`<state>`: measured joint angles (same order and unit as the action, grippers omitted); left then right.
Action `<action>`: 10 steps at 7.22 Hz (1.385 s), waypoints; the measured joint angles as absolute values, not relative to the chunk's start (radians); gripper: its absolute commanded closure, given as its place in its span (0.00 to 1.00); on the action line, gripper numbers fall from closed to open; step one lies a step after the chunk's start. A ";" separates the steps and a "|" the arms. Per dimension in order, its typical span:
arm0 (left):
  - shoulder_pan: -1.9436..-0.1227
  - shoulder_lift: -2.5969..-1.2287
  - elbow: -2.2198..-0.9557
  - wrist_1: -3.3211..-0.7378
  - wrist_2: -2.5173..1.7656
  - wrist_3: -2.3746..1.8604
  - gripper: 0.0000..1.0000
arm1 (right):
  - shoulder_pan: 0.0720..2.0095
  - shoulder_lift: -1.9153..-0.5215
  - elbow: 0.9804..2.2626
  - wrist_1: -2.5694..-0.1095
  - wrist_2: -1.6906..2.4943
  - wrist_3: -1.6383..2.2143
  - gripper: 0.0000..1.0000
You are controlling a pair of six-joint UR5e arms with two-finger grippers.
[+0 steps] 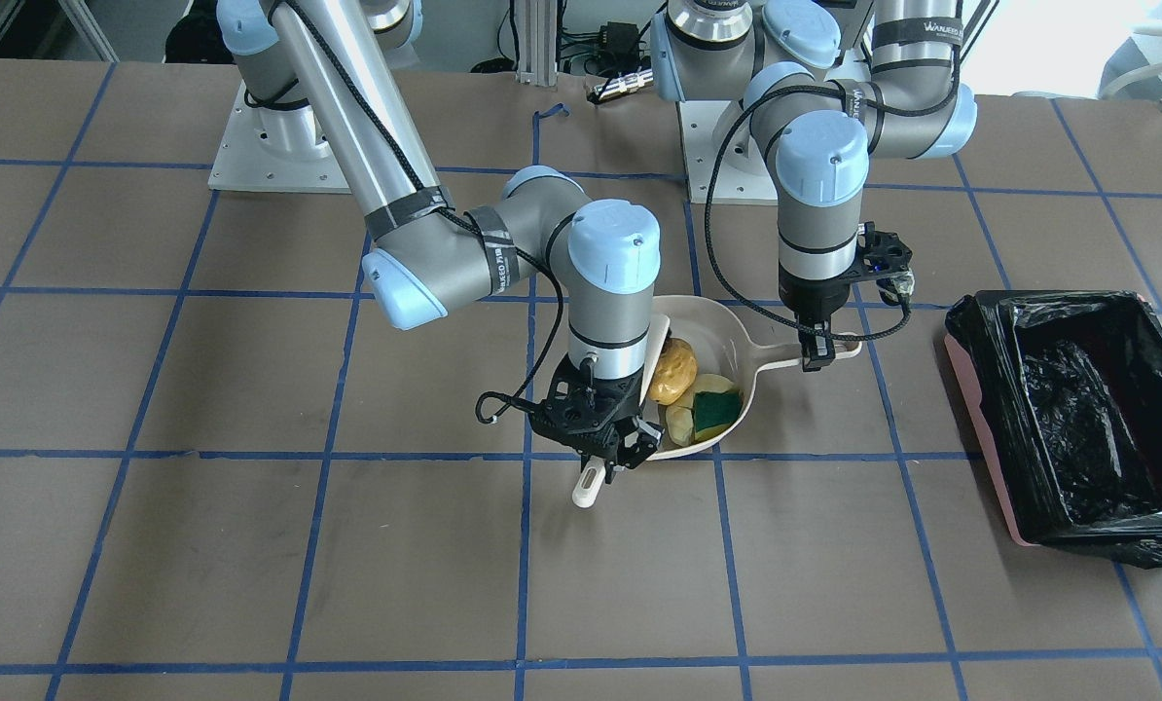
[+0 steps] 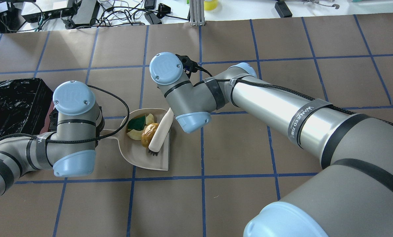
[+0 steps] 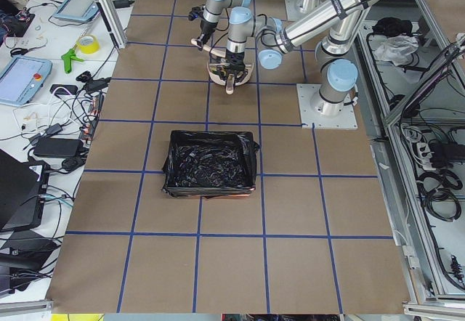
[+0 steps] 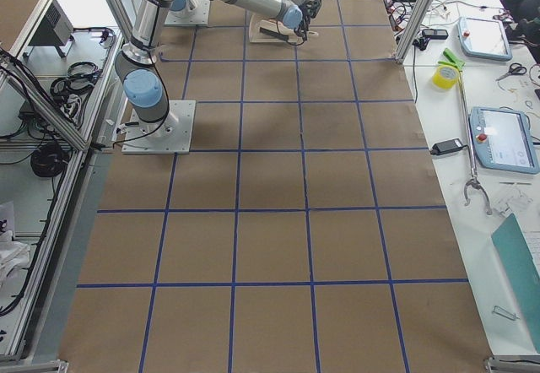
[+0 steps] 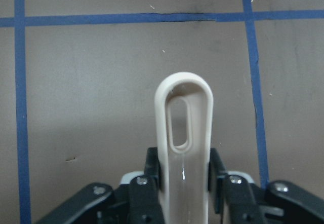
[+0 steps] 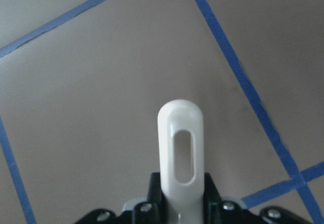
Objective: Sweep and dump trash into bin
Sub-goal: 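Sweep the yellow potato into the dustpan with the right gripper's brush, then lift the dustpan over the bin with the left gripper while the right returns the brush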
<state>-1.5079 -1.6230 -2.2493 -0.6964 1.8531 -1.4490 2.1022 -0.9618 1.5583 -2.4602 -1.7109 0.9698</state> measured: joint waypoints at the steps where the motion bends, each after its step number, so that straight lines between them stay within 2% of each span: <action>1: -1.508 -1.623 -2.249 -0.696 1.853 -1.448 1.00 | 2.114 -0.961 1.556 -2.451 -1.713 0.976 1.00; 10: -1.501 -1.621 -2.206 -0.746 1.784 -1.429 1.00 | 2.040 -1.032 1.578 -2.317 -1.741 0.698 1.00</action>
<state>-1.5015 -1.6206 -2.2059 -0.7456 1.7838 -1.4293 2.0397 -1.0319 1.5782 -2.3166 -1.7414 0.6979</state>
